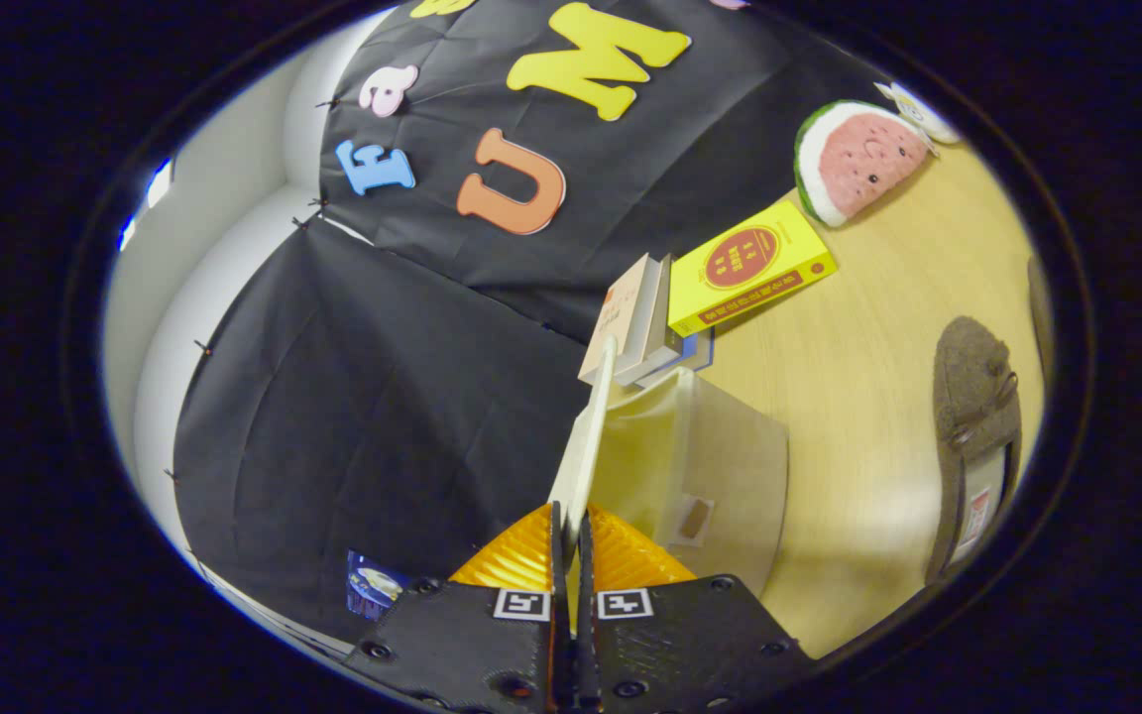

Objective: Open the storage box then place both shoes into the box .Put the left shoe in first, then the right shoe, with the right side of both shoes facing outward in a uniform manner.

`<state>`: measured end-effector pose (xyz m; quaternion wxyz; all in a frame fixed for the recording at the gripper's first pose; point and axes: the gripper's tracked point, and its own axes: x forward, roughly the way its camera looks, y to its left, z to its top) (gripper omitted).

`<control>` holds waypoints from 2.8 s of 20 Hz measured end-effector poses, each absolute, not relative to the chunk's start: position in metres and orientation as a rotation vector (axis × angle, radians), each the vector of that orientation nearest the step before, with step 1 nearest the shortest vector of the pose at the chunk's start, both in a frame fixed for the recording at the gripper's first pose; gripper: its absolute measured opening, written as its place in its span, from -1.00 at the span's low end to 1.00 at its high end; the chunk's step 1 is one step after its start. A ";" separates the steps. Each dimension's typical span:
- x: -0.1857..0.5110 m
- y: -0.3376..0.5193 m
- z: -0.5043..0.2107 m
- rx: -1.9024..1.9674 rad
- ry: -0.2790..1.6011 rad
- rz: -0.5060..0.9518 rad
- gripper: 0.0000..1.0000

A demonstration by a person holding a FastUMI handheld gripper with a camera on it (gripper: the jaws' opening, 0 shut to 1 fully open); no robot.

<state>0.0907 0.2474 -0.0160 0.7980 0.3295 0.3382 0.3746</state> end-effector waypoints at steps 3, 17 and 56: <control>0.079 0.272 0.017 0.681 0.704 0.811 -0.95; 0.057 0.413 0.084 0.520 0.643 0.848 -0.78; 0.126 0.097 -0.038 0.243 0.638 0.376 0.91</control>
